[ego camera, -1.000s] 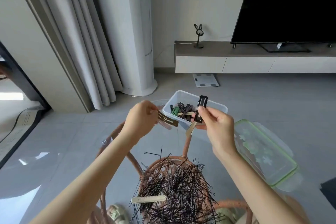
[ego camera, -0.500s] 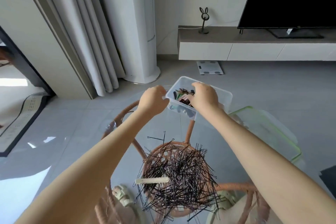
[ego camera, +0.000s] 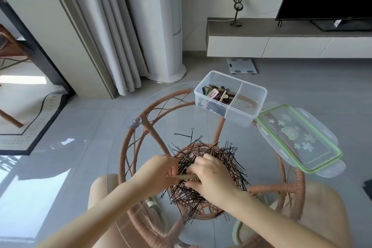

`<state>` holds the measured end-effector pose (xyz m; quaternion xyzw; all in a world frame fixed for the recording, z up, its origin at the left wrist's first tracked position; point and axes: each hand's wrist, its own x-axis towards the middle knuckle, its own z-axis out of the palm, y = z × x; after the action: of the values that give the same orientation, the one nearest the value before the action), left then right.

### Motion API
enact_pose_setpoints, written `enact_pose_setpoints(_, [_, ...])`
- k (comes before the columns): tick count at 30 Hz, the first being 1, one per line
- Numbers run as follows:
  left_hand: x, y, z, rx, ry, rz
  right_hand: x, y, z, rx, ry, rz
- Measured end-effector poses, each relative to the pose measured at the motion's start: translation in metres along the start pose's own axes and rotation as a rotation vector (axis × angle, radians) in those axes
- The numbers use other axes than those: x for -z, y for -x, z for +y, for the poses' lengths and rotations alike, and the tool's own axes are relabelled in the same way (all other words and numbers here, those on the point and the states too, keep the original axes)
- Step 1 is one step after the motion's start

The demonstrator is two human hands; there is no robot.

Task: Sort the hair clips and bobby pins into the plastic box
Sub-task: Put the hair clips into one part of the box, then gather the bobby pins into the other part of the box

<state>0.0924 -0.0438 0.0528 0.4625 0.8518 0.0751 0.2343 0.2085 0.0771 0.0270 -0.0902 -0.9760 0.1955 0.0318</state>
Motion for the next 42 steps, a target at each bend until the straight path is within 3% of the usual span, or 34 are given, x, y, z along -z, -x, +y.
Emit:
enact_pose_setpoints(4, [0.005,-0.001,0.003,-0.025,0.036,0.085,-0.004,0.002,0.004,-0.025,-0.066,0.173])
enact_pose_setpoints(7, [0.018,-0.003,0.006,-0.078,0.096,0.237,0.013,0.004,0.01,-0.068,-0.107,0.343])
enact_pose_setpoints(10, [0.035,-0.01,0.006,-0.048,0.215,0.453,0.048,-0.005,0.031,-0.183,-0.089,0.582])
enact_pose_setpoints(13, [0.044,-0.028,0.004,0.009,0.272,0.557,0.085,-0.032,0.067,-0.38,0.0,0.735])
enact_pose_setpoints(16, [0.036,-0.05,0.0,0.044,0.28,0.56,0.102,-0.068,0.094,-0.519,0.012,0.685])
enact_pose_setpoints(21, [0.008,-0.077,-0.007,0.054,0.245,0.46,0.101,-0.108,0.102,-0.441,0.022,0.477])
enact_pose_setpoints(25, [-0.009,-0.085,-0.007,0.007,0.208,0.355,0.088,-0.085,0.112,-0.489,0.121,0.452])
enact_pose_setpoints(29, [-0.023,-0.086,-0.011,-0.089,0.203,0.293,0.072,-0.053,0.121,-0.377,0.172,0.282])
enact_pose_setpoints(33, [-0.032,-0.08,-0.008,-0.18,0.276,0.292,0.062,-0.039,0.123,-0.32,0.023,0.292])
enact_pose_setpoints(37, [-0.039,-0.069,0.001,-0.297,0.314,0.234,0.062,-0.033,0.124,-0.203,0.015,0.191])
enact_pose_setpoints(39, [-0.04,-0.062,0.001,-0.307,0.365,0.203,0.065,-0.025,0.115,-0.097,0.079,0.26])
enact_pose_setpoints(42, [-0.041,-0.045,-0.004,-0.201,0.405,0.321,0.06,0.005,0.094,-0.041,0.039,0.582])
